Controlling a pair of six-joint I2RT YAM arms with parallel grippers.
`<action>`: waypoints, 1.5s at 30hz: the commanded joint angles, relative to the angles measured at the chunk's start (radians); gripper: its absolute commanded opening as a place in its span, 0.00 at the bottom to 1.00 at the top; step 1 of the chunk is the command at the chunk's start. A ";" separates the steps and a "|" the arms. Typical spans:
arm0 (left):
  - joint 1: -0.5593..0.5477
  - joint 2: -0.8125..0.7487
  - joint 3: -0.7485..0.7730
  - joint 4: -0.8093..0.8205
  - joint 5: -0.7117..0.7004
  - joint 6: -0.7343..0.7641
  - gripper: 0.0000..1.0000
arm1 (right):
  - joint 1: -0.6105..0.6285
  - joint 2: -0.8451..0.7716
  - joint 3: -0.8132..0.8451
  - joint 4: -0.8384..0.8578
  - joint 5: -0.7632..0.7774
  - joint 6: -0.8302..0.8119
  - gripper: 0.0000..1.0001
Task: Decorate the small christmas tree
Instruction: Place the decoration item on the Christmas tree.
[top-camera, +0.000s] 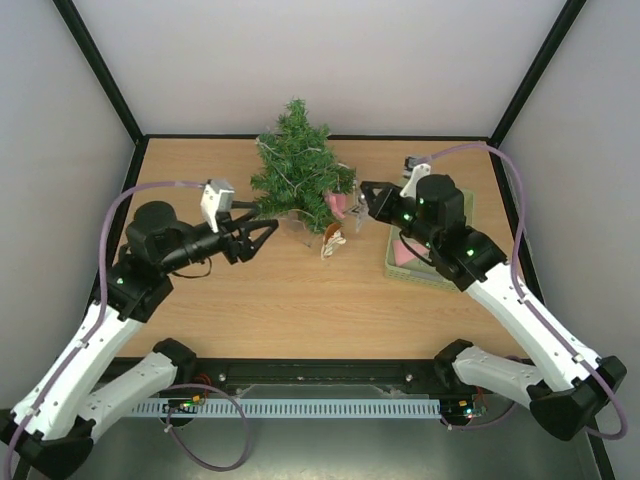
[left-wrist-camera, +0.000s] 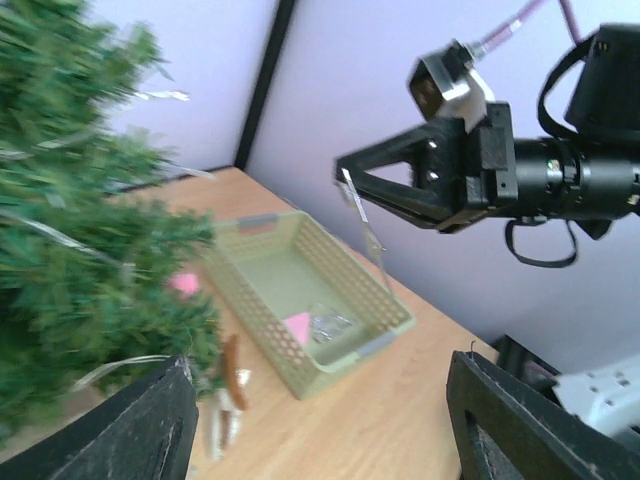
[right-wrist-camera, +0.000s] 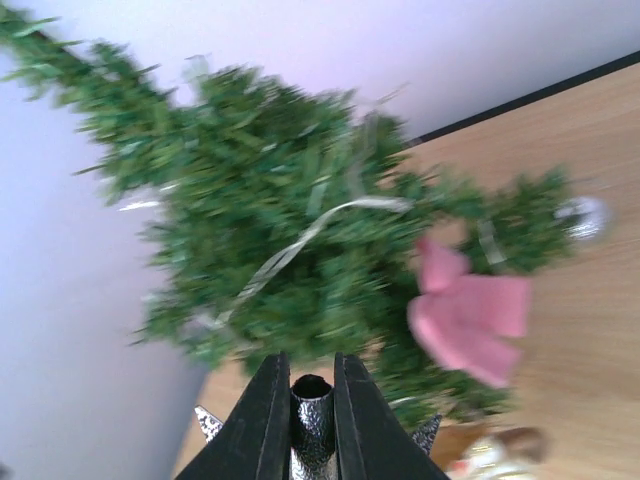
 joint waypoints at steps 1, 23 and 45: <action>-0.126 0.044 0.009 0.080 -0.045 -0.054 0.70 | 0.111 -0.004 -0.023 0.135 -0.015 0.160 0.09; -0.262 0.173 0.025 0.036 -0.196 -0.182 0.39 | 0.355 0.078 -0.038 0.286 0.131 0.253 0.08; -0.261 0.073 0.058 -0.054 -0.223 -0.262 0.02 | 0.358 -0.251 -0.389 0.469 0.127 -0.710 0.51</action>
